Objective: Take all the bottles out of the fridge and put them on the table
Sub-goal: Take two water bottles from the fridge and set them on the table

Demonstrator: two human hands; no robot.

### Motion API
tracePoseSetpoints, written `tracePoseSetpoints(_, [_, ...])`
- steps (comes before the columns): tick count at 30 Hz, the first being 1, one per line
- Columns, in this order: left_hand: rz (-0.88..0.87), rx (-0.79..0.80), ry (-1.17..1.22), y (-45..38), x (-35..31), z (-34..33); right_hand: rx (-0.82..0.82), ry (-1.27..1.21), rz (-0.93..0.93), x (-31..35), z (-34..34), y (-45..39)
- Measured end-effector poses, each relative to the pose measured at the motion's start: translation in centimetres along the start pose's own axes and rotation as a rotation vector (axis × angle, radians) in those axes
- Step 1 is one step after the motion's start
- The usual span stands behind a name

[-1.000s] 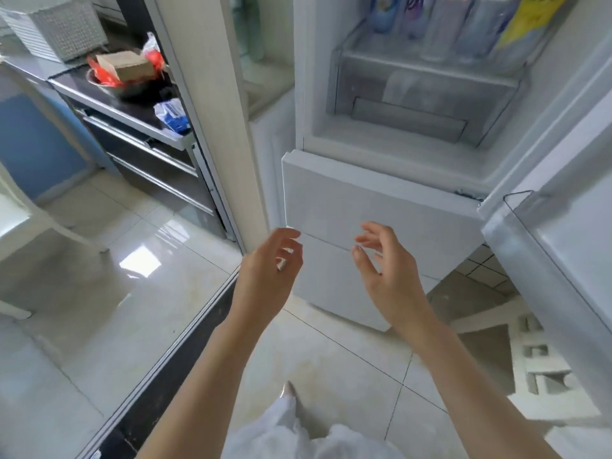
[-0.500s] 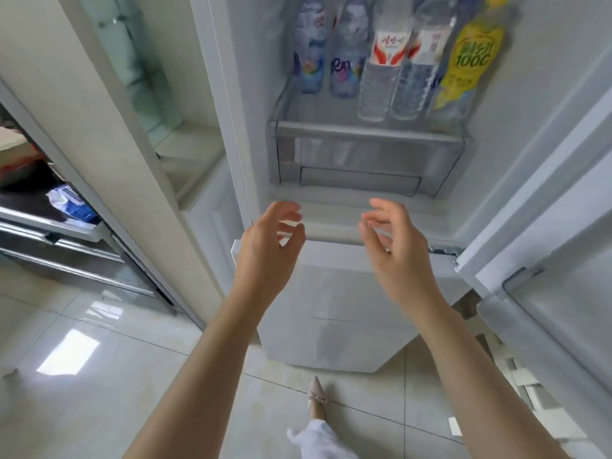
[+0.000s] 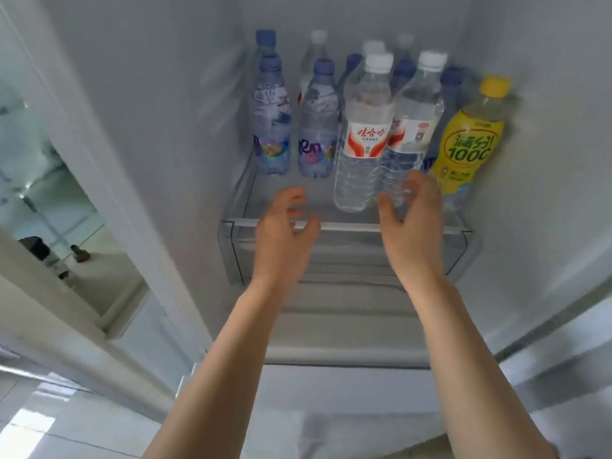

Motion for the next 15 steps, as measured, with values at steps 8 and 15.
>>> tracePoseSetpoints(8, [-0.130, 0.049, 0.022, -5.6, -1.7, -5.6, -0.099, 0.011, 0.033, -2.2, -0.8, -5.0])
tracePoseSetpoints(15, [-0.191, 0.105, 0.092, -8.0, -2.5, -8.3, -0.121, 0.130, 0.030, -3.3, -2.3, -6.3])
Point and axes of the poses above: each hand's wrist, its own y-axis away from the middle knuckle, its own z-axis out of the back of the hand, x = y × z, the point moved 5 cm from there along -y, towards the middle knuckle, and after that the axes turned 10 degrees about -y, right-handed, at the moved point
